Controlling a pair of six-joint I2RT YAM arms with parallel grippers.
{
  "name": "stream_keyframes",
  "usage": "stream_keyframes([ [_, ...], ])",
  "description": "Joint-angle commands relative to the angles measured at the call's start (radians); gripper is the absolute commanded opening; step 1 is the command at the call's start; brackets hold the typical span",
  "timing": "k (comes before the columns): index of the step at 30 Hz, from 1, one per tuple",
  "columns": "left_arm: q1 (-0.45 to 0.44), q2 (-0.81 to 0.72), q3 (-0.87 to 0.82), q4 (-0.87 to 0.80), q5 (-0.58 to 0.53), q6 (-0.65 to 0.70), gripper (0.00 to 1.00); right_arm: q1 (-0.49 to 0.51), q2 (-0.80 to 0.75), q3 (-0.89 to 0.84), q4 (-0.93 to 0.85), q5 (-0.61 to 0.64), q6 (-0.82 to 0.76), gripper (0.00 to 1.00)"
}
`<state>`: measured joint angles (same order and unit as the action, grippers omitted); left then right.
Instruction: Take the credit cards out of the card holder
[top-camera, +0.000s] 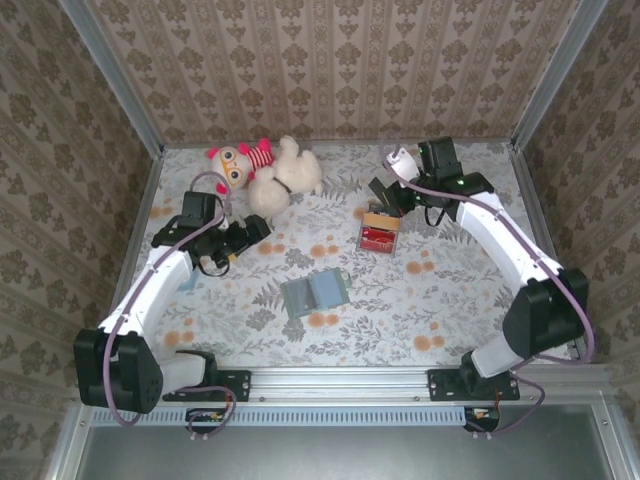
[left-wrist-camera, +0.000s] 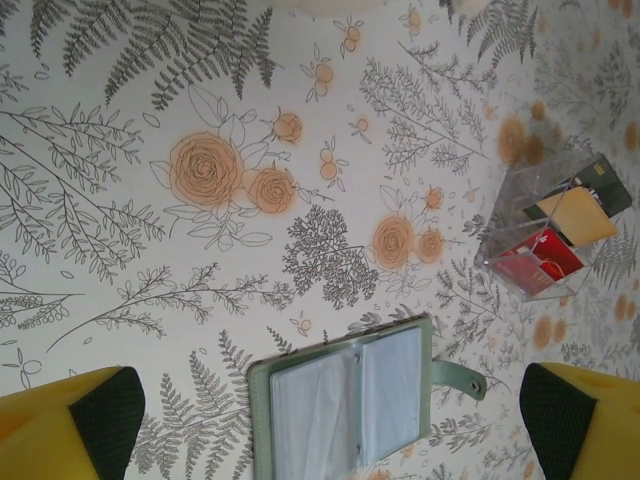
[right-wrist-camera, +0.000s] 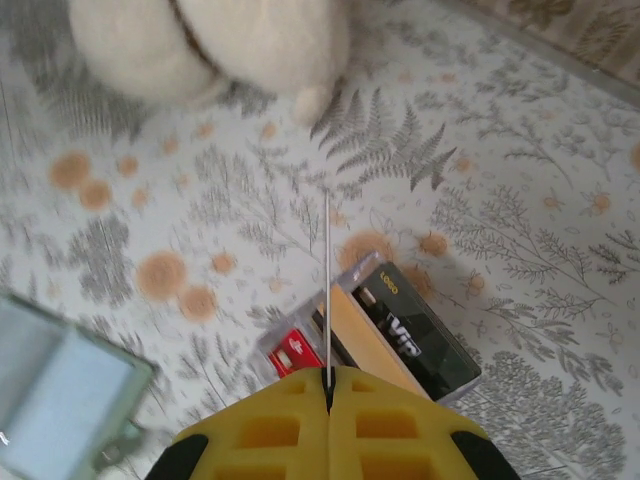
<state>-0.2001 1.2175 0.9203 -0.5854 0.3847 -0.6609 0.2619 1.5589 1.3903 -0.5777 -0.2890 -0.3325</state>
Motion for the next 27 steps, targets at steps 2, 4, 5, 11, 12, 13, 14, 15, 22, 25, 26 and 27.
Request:
stream_keyframes([
  [2,0.013,-0.024,-0.019,-0.017,0.013,0.036,1.0,-0.012,0.106,0.122,-0.134,-0.009,-0.299,0.0],
  [4,0.016,-0.028,-0.024,-0.02,0.018,0.042,1.0,-0.014,0.145,0.166,-0.152,-0.001,-0.373,0.0],
  [5,0.017,-0.027,-0.024,-0.022,0.023,0.044,1.0,-0.013,0.162,0.176,-0.155,0.005,-0.42,0.0],
  [11,0.019,-0.023,-0.029,-0.016,0.047,0.042,1.0,-0.013,0.26,0.26,-0.258,0.023,-0.668,0.0],
  [12,0.019,-0.021,-0.029,-0.015,0.049,0.041,1.0,-0.012,0.276,0.277,-0.275,0.033,-0.691,0.0],
  [13,0.019,-0.02,-0.032,-0.013,0.051,0.041,1.0,-0.012,0.294,0.296,-0.292,0.047,-0.718,0.0],
  [14,0.021,-0.017,-0.032,-0.014,0.051,0.041,1.0,-0.013,0.31,0.311,-0.304,0.061,-0.736,0.0],
  [15,0.022,-0.015,-0.033,-0.016,0.052,0.042,1.0,-0.013,0.324,0.322,-0.304,0.074,-0.748,0.0],
  [22,0.027,-0.003,-0.049,0.005,0.074,0.029,1.0,-0.012,0.384,0.36,-0.305,0.1,-0.8,0.0],
  [25,0.03,0.003,-0.051,0.007,0.078,0.03,1.0,-0.012,0.407,0.365,-0.292,0.116,-0.808,0.0],
  [26,0.03,0.007,-0.051,0.008,0.081,0.03,1.0,-0.013,0.416,0.365,-0.292,0.12,-0.812,0.0],
  [27,0.031,0.009,-0.051,0.007,0.085,0.03,1.0,-0.012,0.423,0.365,-0.287,0.123,-0.813,0.0],
])
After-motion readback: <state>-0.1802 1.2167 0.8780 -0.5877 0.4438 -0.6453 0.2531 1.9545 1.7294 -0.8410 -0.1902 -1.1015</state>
